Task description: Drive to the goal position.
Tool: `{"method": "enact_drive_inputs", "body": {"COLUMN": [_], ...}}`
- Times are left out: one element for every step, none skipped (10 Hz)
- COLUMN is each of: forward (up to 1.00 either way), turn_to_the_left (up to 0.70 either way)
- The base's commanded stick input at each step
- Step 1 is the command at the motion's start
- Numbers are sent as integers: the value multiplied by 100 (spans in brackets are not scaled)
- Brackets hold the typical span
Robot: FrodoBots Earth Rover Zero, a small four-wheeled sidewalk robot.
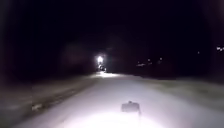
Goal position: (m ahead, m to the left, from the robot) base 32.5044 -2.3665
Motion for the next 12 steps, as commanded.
{"method": "enact_drive_inputs", "body": {"forward": [70, 70, 70, 70, 70, 70, 70, 62, 45, 45, 45, 45], "turn_to_the_left": [14, 14, 14, 14, 11, 2, 0, 0, 0, 0, 0, 0]}}
